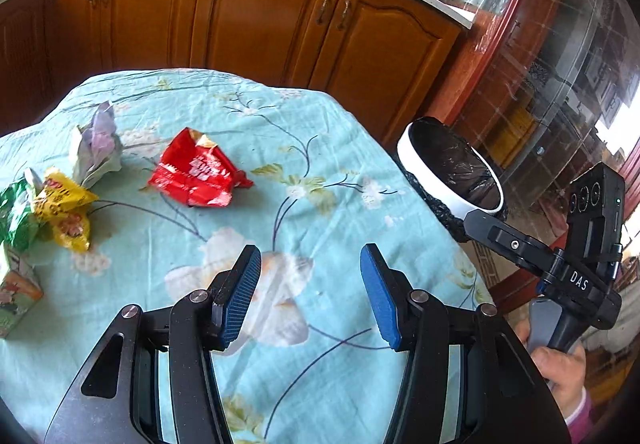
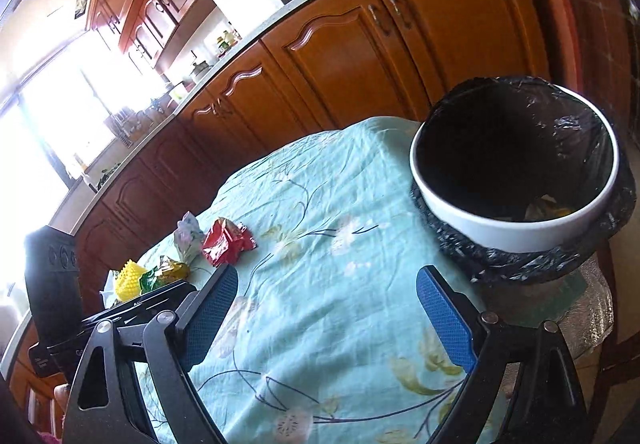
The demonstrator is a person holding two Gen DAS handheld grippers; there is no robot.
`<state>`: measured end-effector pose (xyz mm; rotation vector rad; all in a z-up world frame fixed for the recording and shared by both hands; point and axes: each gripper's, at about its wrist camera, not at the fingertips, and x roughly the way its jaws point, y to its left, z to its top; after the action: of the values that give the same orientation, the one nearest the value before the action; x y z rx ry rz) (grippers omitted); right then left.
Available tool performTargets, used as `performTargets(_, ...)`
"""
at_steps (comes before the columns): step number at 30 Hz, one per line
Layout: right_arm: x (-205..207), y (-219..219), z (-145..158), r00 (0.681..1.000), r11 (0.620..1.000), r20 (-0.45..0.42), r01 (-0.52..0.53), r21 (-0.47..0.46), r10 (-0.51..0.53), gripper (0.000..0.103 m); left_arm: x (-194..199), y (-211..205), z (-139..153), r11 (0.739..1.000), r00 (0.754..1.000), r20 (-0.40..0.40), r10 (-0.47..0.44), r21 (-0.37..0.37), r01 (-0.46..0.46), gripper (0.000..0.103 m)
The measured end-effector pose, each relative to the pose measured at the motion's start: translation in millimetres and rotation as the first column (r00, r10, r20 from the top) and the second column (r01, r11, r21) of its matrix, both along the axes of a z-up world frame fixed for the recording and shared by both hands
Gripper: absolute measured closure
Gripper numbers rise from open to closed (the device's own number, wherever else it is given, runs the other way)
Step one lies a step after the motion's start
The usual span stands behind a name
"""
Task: Collect trash
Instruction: 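Withdraw both open tools from the bin back over the table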
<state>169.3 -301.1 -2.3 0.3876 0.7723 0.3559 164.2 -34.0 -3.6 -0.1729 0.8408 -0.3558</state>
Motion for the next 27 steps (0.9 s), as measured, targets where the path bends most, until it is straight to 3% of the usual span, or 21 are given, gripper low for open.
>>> performTargets(17, -8.8, 81.3, -6.1, 0.988, 0.987, -0.019, -0.157, -0.035, 0.156, 0.011, -42.1, 101.8, -1.5, 0.985, 0.985, 0.014, 0.171, 0.032, -0.171, 0.051)
performTargets(27, 8.8, 131.1, -2.1, 0.969, 0.964, -0.019, -0.249, -0.096, 0.248, 0.011, -57.8, 155.8, 6.5, 0.973, 0.978, 0.053, 0.200, 0.109, -0.205, 0.042)
